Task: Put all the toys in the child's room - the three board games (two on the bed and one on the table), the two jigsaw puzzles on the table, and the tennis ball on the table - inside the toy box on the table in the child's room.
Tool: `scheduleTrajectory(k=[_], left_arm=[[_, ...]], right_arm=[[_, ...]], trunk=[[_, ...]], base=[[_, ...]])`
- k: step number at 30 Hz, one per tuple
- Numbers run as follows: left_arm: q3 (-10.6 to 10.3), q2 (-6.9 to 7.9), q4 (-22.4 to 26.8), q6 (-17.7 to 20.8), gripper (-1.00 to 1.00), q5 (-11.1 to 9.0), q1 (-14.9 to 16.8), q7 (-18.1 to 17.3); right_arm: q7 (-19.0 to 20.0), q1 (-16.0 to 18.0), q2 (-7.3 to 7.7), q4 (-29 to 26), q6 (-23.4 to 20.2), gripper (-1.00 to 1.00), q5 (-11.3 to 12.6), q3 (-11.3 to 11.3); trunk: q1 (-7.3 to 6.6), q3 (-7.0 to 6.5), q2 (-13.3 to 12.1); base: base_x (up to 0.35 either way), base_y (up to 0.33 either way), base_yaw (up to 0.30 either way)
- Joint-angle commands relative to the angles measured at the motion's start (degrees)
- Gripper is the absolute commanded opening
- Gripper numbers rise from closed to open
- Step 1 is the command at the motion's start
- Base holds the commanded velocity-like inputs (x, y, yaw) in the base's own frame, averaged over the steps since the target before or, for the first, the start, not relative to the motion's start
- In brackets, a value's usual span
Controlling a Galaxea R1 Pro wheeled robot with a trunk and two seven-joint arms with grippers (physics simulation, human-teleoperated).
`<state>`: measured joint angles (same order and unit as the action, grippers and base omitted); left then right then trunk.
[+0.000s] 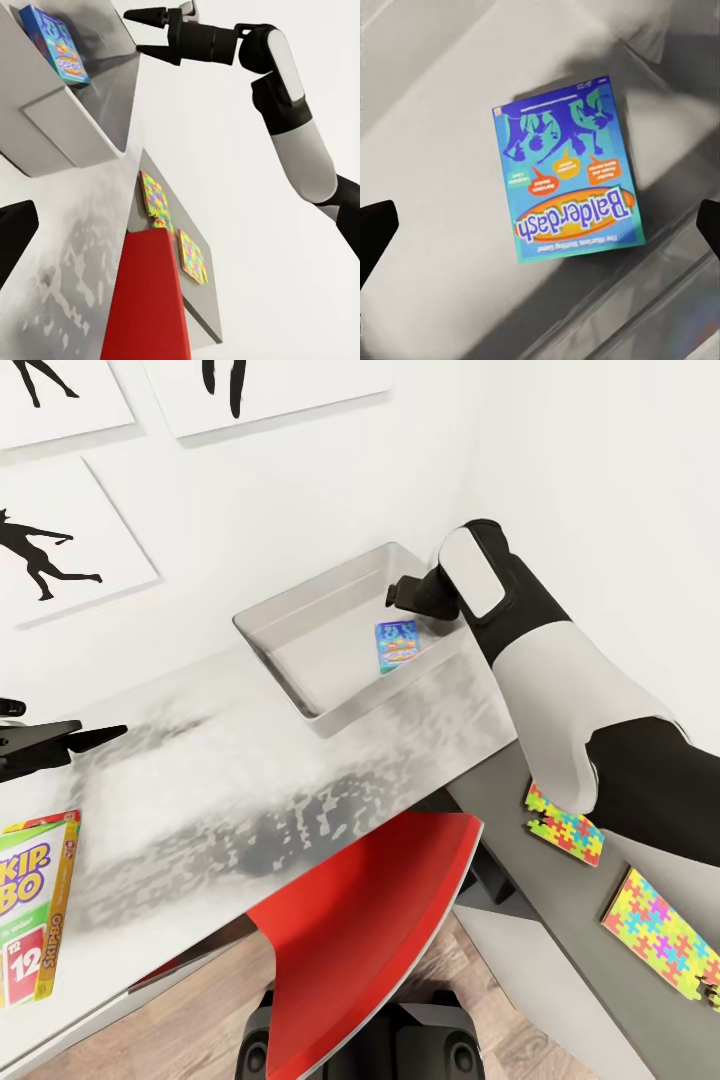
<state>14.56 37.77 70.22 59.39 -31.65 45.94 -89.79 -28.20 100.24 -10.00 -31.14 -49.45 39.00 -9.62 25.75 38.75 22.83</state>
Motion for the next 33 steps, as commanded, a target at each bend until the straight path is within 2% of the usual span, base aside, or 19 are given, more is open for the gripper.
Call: scheduleTrajectory(k=[1,14,26,33], left_arm=[[0.0,0.03,0.0,0.6,1.0,0.0,0.0,-0.2],[0.0,0.02,0.0,0.6,1.0,0.0,0.0,-0.2],[0.0,0.02,0.0,0.6,1.0,0.0,0.0,-0.2],[0.0,0.02,0.0,0.6,1.0,0.0,0.0,-0.2]], right_arm=[[-0.5,0.1,0.0,-0.1,-0.1,1.0,0.5,-0.1],[-0.5,0.0,0.0,-3.6,-0.2,1.0,0.4,-0.1],[-0.6,-0.2,0.0,-4.1,0.1,1.0,0.3,-0.5],[-0.6,-0.3,0.0,-4.1,0.3,1.0,0.3,-0.3]], trunk=[[0.03,0.07,0.1],[0.03,0.07,0.1],[0.03,0.04,0.1],[0.03,-0.44,0.1]], base=[[0.0,0.0,0.0],[0.0,0.0,0.0],[0.0,0.0,0.0],[0.0,0.0,0.0]])
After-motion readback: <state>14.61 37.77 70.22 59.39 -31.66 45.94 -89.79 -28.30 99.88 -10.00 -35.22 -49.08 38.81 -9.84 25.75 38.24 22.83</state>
